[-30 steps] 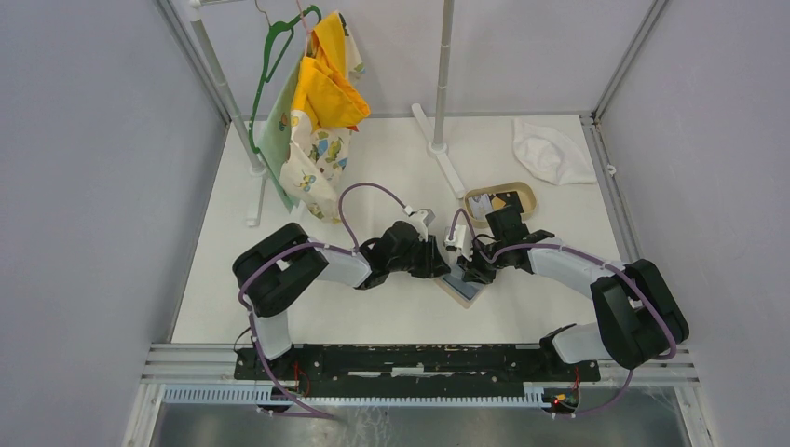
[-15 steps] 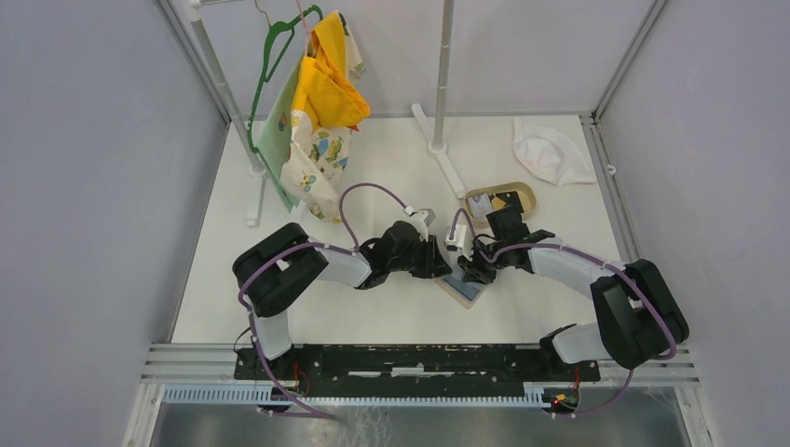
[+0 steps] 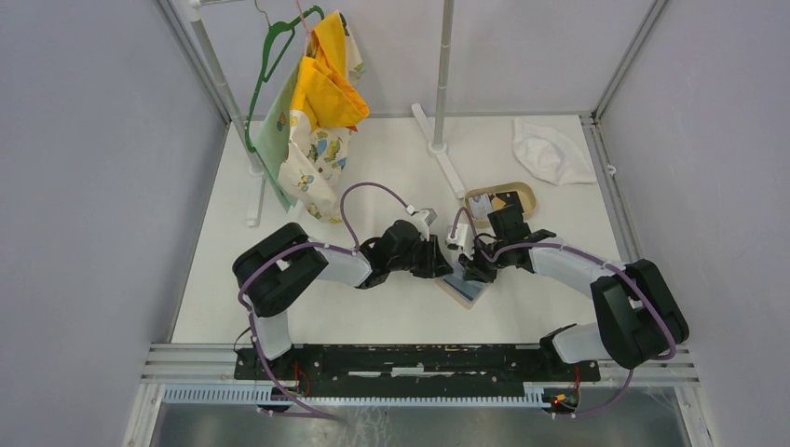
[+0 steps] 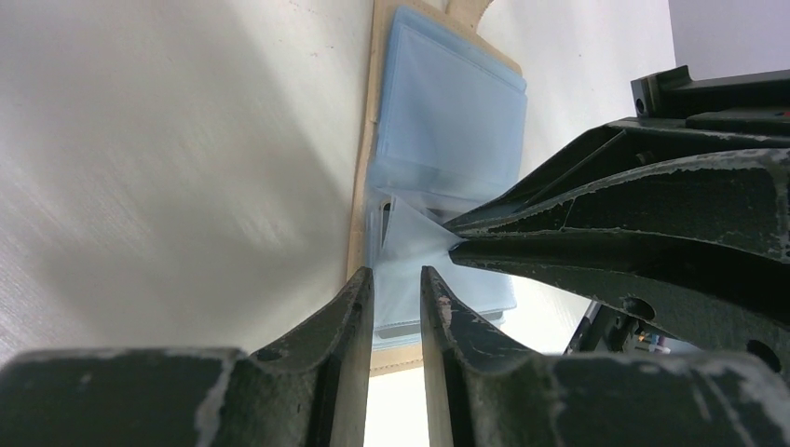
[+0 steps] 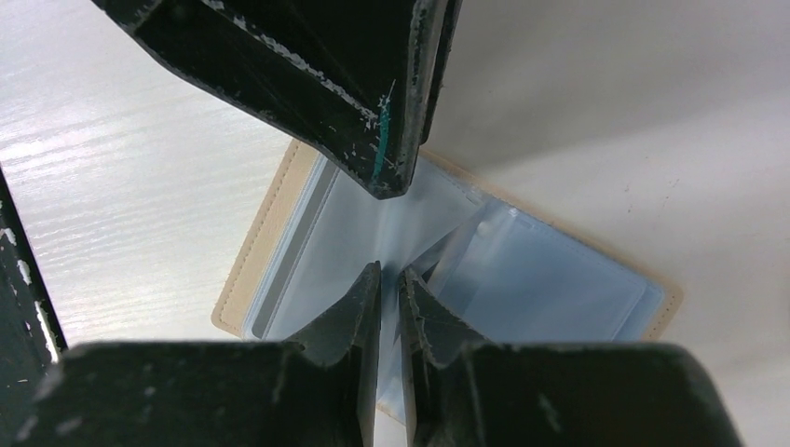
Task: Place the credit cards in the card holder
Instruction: Open the card holder at the center of the board.
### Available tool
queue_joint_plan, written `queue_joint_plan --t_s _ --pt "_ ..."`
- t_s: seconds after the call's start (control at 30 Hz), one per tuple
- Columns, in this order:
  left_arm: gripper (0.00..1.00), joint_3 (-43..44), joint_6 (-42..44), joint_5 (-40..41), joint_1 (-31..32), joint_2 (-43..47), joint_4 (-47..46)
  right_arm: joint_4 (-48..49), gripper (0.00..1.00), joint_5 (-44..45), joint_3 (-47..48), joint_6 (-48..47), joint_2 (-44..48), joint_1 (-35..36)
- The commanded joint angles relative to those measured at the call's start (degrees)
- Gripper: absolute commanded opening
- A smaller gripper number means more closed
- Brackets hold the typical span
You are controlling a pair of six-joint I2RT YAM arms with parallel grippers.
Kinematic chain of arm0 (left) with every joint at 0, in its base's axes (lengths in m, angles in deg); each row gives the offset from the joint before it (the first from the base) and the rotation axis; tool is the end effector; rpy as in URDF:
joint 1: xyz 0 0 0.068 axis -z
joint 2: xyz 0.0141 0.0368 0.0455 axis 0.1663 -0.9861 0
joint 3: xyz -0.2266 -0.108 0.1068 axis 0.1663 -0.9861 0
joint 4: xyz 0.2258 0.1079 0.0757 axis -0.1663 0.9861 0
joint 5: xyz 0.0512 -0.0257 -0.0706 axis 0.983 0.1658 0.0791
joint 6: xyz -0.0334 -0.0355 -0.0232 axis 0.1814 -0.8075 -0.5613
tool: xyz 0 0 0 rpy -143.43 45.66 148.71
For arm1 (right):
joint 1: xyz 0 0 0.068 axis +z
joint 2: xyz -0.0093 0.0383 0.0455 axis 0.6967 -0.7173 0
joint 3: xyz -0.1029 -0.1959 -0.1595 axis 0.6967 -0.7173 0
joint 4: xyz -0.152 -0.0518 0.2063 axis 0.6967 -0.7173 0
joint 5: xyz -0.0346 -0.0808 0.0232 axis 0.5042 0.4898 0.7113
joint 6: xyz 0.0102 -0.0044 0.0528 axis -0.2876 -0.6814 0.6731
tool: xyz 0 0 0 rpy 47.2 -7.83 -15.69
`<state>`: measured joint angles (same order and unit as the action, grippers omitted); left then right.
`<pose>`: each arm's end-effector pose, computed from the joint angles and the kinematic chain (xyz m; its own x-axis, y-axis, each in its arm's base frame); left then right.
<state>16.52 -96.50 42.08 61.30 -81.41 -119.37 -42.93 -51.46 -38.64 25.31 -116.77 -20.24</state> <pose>0.2123 -0.2825 0.1264 -0.8328 0.0018 -0.5535 0.4439 0.5997 -0.6659 0.2084 0.1147 0.1539 -0.2884 -0.6838 -0.6703 -0.9511 0.2852 0.1183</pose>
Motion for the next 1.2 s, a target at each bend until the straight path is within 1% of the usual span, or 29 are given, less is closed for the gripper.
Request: queue_joint_plan --t_s 0.0,0.13,0.4,0.67,1.0,1.17 --pt "0.31 2.00 -1.31 -0.78 0.04 1.08 -3.08 0.24 0.17 -1.88 1.90 0.64 0.39 -0.36" --pt "0.31 2.14 -1.15 -0.53 0.04 1.61 -3.00 0.25 0.16 -2.92 2.07 1.14 0.65 -1.03" --pt "0.31 1.99 -0.92 -0.29 -0.19 2.24 -2.54 -0.13 0.09 -5.42 2.33 1.61 0.43 -2.54" --pt "0.31 2.84 -1.72 -1.81 -0.40 1.17 -2.95 -0.31 0.07 -6.52 2.43 1.78 0.07 -3.36" --pt "0.27 3.56 -2.19 -2.51 -0.40 -0.28 -2.23 -0.25 0.08 -7.75 2.51 1.96 0.13 -4.07" --pt "0.21 4.47 -2.74 -3.86 -0.42 -1.33 -2.23 -0.39 0.08 -8.09 2.51 1.96 0.00 -4.39"
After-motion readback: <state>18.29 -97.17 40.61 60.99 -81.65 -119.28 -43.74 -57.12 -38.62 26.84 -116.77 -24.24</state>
